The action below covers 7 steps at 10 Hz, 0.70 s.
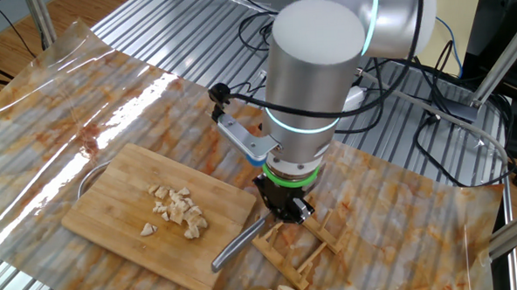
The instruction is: Slice the lotus root
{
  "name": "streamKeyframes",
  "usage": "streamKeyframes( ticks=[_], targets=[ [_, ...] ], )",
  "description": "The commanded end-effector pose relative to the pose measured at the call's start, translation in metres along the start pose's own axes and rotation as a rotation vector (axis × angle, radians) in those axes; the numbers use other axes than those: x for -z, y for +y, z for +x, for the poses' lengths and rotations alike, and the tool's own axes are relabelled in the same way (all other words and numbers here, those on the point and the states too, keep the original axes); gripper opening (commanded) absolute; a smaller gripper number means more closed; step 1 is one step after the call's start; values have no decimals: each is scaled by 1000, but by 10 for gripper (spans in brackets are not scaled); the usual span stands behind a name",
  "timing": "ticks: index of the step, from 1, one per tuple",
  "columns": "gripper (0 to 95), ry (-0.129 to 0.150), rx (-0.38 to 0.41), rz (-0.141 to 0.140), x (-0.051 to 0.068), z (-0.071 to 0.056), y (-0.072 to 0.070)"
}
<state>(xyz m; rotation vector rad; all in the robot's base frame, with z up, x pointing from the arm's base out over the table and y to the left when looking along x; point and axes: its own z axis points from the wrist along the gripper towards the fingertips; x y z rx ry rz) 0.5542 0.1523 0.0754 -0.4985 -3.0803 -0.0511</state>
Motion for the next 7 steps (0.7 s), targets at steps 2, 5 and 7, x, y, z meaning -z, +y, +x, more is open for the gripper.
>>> streamKeyframes(
  ticks=[2,5,7],
  targets=[
    [0,-20,-4,-3,-11,-1,1],
    [0,-37,-5,-12,-28,1,-1],
    [0,-42,-10,-19,-36,1,-1]
  ],
)
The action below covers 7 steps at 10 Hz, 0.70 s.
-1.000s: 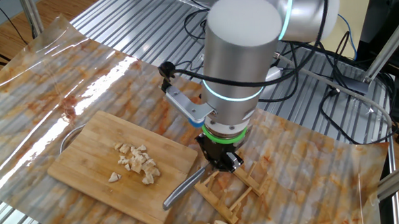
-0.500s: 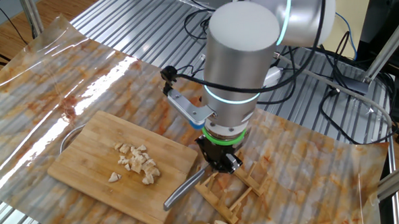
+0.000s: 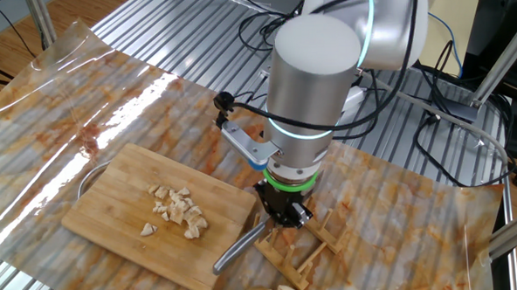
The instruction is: Slice the lotus root
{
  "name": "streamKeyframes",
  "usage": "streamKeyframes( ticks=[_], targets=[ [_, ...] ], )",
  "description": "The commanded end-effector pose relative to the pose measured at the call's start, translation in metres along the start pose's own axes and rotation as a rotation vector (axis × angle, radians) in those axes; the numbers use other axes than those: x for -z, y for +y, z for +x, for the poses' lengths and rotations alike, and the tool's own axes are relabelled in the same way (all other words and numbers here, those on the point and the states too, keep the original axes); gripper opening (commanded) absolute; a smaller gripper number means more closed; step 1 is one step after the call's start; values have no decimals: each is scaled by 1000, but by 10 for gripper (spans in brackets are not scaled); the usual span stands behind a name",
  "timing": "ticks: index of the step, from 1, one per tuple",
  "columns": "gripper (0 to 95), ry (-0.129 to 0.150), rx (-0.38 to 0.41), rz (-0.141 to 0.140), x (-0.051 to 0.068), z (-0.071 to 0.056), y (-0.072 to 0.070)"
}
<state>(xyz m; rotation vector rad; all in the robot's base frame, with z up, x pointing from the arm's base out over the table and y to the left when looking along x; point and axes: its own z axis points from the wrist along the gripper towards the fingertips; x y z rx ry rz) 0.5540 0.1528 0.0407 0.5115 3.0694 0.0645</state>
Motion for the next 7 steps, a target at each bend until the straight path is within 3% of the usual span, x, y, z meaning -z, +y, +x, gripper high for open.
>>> streamKeyframes(
  ticks=[1,5,7],
  targets=[
    [0,5,-2,-4,-3,1,-1],
    [0,11,-39,0,-9,2,-1],
    [380,9,-45,7,-10,2,-1]
  ],
)
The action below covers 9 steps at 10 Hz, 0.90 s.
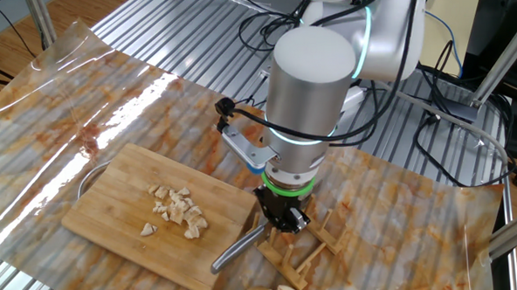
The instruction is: Slice the lotus root
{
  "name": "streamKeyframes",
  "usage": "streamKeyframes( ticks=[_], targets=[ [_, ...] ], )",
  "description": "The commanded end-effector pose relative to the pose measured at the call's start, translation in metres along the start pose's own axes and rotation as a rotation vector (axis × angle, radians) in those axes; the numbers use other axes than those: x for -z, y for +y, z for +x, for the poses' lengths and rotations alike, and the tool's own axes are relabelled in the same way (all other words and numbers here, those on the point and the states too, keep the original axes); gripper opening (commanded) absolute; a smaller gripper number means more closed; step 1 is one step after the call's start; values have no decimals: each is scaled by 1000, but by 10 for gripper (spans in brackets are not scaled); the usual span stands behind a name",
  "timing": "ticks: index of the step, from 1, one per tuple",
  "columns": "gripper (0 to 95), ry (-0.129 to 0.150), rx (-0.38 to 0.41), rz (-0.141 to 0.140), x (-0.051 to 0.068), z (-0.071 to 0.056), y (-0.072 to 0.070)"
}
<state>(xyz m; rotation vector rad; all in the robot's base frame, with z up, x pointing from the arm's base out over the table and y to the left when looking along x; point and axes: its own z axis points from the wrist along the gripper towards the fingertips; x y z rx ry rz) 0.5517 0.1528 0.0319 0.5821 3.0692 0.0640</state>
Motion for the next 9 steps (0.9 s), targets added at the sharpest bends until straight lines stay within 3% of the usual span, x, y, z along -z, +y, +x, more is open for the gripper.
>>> streamKeyframes(
  ticks=[1,2,3,5,8,9],
  targets=[
    [380,-5,-6,17,0,0,1],
    [380,-6,-8,21,1,1,1],
    [570,-6,-10,22,2,2,1],
    [570,3,-2,25,7,4,1],
    [570,21,3,31,25,10,0],
    [570,33,5,34,36,14,-2]
  ],
)
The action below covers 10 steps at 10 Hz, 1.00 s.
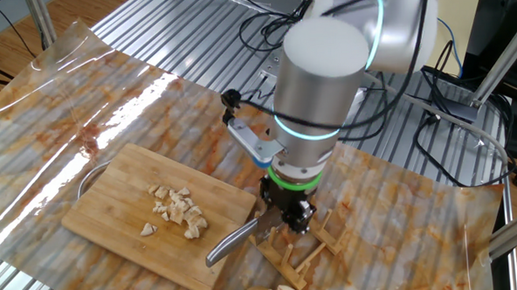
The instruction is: Slice the lotus root
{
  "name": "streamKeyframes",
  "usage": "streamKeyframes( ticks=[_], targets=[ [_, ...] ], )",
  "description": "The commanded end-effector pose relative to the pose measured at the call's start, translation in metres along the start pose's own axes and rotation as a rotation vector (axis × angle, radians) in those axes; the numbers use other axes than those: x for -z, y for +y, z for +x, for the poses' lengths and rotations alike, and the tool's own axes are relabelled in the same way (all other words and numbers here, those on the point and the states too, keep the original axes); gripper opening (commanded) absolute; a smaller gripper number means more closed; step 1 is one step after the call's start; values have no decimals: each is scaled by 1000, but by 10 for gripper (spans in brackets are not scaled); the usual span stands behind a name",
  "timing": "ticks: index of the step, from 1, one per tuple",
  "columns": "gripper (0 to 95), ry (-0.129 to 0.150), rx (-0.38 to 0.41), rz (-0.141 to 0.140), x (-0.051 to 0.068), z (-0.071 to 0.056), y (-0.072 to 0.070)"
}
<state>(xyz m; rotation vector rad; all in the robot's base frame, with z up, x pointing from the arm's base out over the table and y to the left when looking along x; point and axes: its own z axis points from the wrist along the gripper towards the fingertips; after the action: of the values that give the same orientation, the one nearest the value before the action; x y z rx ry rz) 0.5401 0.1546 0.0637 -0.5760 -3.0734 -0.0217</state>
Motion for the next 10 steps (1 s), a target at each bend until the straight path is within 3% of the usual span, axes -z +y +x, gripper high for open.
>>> streamKeyframes(
  ticks=[1,2,4,5,6,10],
  targets=[
    [570,20,15,4,13,4,-3],
    [570,33,26,0,24,5,-7],
    [190,63,78,-21,40,3,-15],
    [190,67,99,-26,47,0,-20],
    [0,71,120,-27,53,-6,-26],
    [0,71,185,-23,60,-51,-54]
  ],
)
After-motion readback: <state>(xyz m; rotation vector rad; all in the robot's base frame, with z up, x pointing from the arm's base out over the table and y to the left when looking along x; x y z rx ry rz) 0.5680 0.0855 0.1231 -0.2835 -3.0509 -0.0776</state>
